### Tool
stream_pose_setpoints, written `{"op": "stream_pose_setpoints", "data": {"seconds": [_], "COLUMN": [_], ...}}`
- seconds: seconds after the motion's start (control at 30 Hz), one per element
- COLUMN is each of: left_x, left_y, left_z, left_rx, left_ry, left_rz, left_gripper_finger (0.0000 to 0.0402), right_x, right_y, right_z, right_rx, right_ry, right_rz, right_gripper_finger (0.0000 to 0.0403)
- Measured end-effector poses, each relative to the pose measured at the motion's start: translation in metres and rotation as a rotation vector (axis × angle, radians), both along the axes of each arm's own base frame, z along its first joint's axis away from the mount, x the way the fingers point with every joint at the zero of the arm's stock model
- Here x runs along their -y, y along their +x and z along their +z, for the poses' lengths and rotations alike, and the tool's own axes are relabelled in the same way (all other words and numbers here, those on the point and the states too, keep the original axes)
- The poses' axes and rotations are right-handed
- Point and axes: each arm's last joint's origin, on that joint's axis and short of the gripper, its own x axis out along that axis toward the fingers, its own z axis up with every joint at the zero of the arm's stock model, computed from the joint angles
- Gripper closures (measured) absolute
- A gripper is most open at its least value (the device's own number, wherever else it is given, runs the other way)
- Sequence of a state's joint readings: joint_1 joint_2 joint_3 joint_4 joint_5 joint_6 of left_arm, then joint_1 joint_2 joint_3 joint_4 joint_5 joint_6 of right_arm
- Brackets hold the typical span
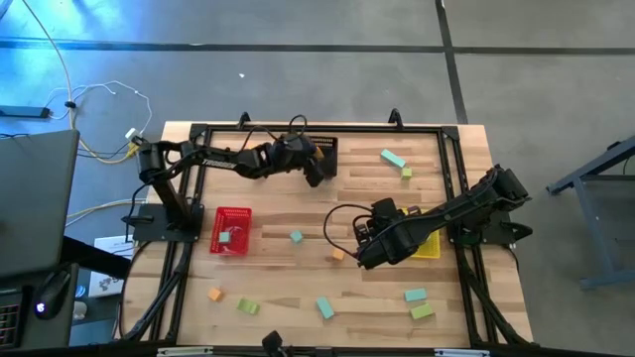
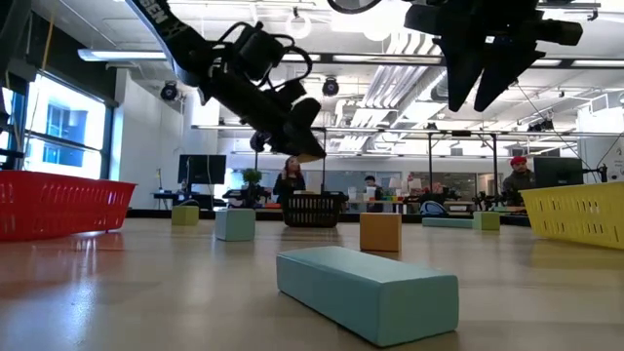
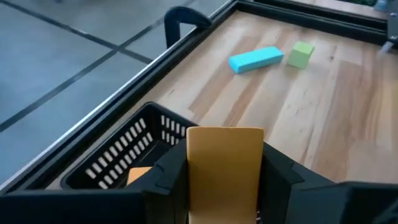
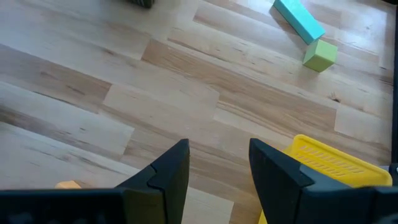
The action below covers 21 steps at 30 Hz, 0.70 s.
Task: Sort & place blocks by color
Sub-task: Put the yellow block into the black bin
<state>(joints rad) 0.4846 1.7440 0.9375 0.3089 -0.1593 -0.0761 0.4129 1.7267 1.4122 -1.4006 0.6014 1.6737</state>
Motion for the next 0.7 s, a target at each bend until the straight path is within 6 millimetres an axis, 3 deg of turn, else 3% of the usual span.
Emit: {"op": "stream_pose_setpoints", "data": {"seconds": [0.27, 0.43, 0.7], "left_x": [-0.004, -0.005, -0.006], "left_y": [0.002, 0.002, 0.003], "left_z": [-0.015, -0.013, -0.012], "left_rx": [-0.01, -0.007, 0.001], "left_ry": [-0.049, -0.024, -0.016], "left_rz": [-0.055, -0.02, -0.025], "left_gripper_finger": [0.0285, 0.0281, 0.0233], "right_x": [0.0, 0.0, -0.001], "right_y": [0.0, 0.0, 0.002], "right_z": [0.0, 0.0, 0.0], "right_rx": [0.001, 0.004, 0.013], "right_ry": [0.001, 0.009, 0.018], "right_rz": [0.0, -0.001, -0.002], "right_gripper_finger": [0.0252, 0.0252, 0.0252]}}
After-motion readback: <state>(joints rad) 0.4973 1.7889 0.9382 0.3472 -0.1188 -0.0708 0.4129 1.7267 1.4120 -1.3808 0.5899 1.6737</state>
